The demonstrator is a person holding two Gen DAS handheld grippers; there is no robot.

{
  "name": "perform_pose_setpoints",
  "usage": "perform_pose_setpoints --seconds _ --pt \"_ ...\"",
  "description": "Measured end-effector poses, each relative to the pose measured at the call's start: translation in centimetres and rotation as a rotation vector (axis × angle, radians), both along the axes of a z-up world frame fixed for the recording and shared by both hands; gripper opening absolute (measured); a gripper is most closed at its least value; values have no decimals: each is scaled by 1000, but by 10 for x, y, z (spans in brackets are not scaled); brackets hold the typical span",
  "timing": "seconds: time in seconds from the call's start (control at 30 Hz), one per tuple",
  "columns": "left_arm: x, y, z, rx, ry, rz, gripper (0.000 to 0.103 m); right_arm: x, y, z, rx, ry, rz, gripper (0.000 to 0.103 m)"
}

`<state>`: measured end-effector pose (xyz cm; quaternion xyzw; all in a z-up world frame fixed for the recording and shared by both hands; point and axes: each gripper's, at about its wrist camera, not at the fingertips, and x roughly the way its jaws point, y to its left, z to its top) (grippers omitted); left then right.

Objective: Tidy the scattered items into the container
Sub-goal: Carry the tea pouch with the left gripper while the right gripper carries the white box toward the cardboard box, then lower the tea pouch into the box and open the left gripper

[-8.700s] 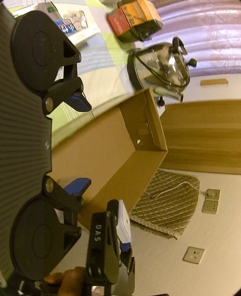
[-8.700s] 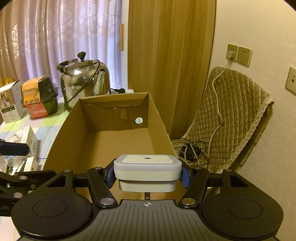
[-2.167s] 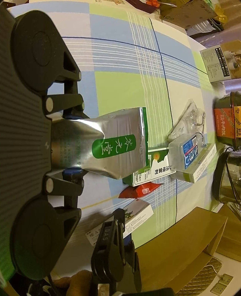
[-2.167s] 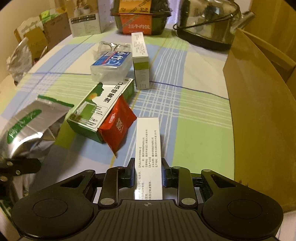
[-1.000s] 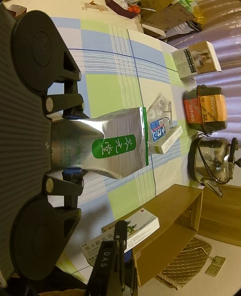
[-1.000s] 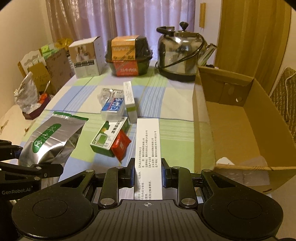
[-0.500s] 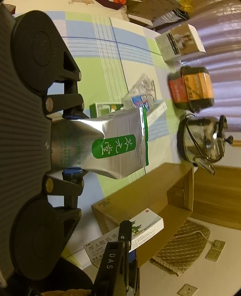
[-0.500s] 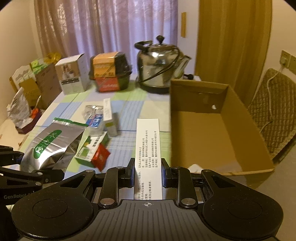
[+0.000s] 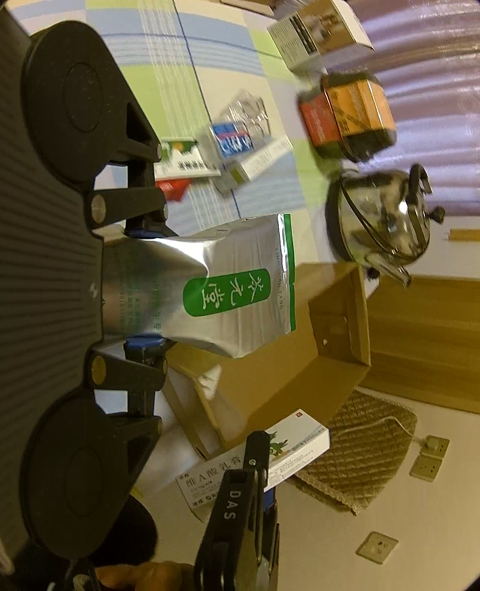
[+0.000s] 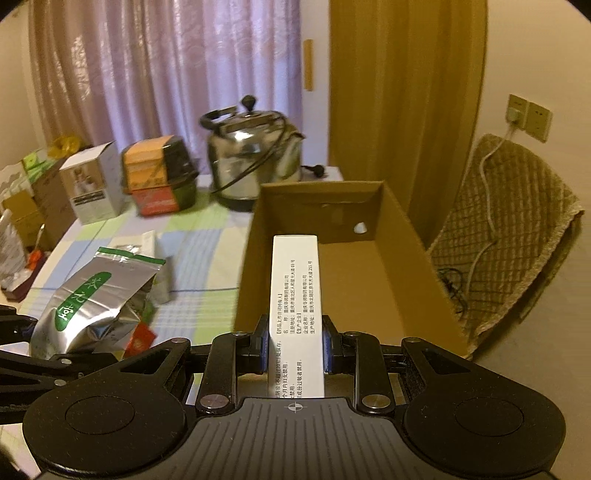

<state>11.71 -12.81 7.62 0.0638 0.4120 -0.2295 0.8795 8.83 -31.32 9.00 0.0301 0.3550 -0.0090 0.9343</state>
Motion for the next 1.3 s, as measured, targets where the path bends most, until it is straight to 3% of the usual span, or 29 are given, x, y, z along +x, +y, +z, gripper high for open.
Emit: perform_pose_setpoints --seconds 0.6,1.3 --pt "49 -90 27 -80 -13 -85 40 35 -61 4 -25 -28 -63 29" --pt "94 -129 10 -88 19 -71 40 67 -91 -18 -22 -2 -86 29"
